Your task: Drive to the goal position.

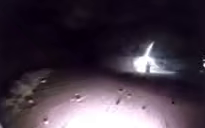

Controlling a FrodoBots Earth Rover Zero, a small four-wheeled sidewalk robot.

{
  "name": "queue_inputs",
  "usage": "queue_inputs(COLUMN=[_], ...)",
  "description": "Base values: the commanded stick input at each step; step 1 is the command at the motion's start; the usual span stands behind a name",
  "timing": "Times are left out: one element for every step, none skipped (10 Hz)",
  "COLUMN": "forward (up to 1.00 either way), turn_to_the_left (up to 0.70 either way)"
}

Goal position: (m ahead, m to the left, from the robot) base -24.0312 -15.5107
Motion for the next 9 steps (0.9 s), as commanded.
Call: queue_inputs(forward=[0.28,0.0,0.0,0.0,0.0,0.0,0.0,0.0,0.0], turn_to_the_left=[-0.4,-0.45,-0.45,-0.45,-0.45,-0.45,-0.45,-0.45,-0.45])
